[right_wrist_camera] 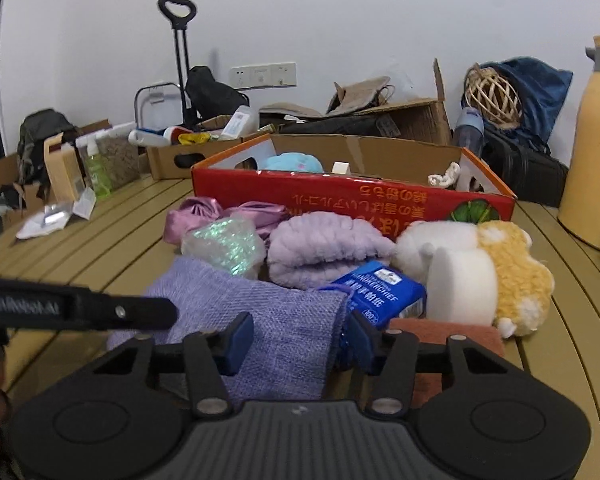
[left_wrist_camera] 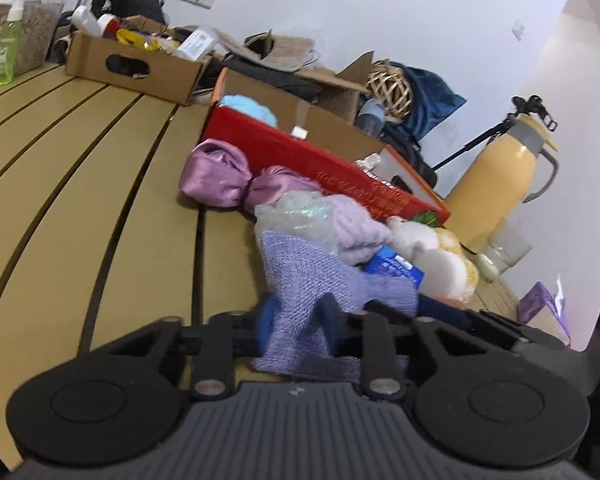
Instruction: Organize soft objects
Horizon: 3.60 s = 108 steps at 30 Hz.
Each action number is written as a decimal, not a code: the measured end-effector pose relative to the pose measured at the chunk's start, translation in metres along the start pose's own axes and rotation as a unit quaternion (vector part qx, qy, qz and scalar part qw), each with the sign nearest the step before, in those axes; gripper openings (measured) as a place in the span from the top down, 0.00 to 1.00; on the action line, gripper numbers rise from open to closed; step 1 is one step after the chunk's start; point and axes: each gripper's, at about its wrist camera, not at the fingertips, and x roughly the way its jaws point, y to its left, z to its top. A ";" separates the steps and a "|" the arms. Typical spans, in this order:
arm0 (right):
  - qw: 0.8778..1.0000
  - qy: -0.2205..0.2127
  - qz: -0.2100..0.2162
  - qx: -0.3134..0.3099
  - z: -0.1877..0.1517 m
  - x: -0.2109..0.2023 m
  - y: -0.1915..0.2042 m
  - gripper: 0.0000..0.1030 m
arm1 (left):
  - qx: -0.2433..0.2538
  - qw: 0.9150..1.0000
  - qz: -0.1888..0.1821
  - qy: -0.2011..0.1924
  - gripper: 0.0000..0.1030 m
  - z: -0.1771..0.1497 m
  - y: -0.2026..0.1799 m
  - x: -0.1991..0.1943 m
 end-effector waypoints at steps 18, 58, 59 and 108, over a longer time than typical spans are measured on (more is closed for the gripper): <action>0.998 -0.049 0.029 -0.012 -0.009 -0.094 0.022 0.98 | 0.030 0.998 0.018 -0.055 0.89 -0.031 -0.048 -0.100; 0.977 0.167 0.092 0.092 0.177 0.201 -0.064 0.97 | 0.085 0.990 0.100 0.048 0.57 0.176 -0.009 0.123; 0.976 0.174 0.096 0.092 0.173 0.204 -0.065 0.96 | 0.086 0.990 0.103 0.045 0.57 0.178 -0.009 0.121; 0.991 -0.126 0.021 -0.028 -0.069 -0.332 -0.007 0.31 | 0.202 0.954 0.092 -0.202 0.06 -0.105 -0.129 -0.301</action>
